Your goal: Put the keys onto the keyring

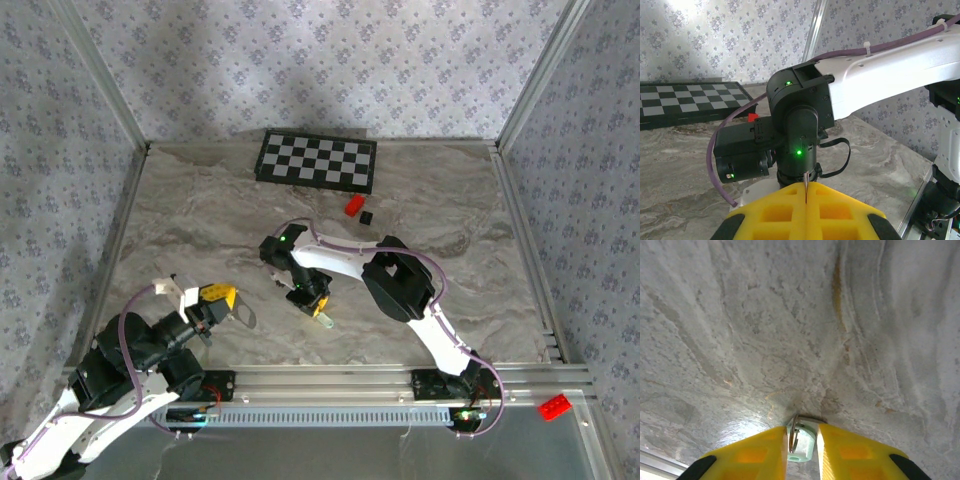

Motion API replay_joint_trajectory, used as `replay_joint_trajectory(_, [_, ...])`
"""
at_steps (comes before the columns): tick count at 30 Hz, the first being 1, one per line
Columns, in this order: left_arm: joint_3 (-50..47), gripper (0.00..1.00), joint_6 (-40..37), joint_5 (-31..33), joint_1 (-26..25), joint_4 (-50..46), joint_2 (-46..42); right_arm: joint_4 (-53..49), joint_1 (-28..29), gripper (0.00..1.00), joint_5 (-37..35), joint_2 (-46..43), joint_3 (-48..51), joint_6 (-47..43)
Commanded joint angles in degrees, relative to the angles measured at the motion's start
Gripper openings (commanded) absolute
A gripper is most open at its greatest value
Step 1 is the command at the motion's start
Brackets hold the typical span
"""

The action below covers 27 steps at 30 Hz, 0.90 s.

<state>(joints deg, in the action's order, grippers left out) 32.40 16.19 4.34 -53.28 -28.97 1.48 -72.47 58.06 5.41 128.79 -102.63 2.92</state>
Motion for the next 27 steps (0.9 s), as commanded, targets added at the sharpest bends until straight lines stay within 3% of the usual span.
replay_joint_trajectory(1, [0.5, 0.00, 0.4, -0.1, -0.3, 1.6, -1.0, -0.5, -0.1, 0.21, 1.3, 0.7, 0.8, -0.5])
replay_joint_trajectory(16, [0.3, 0.00, 0.4, 0.2, -0.3, 1.7, -1.0, 0.8, -0.1, 0.07, 1.0, -0.7, 2.1, -0.4])
replay_joint_trajectory(22, [0.3, 0.00, 0.4, -0.1, -0.3, 1.8, -0.1, 3.7, -0.1, 0.00, 0.7, -5.8, 7.1, 1.3])
replay_joint_trajectory(27, [0.8, 0.00, 0.5, -0.6, -0.3, 1.6, 1.3, 9.0, 0.3, 0.00, 0.6, -11.4, 12.3, 1.8])
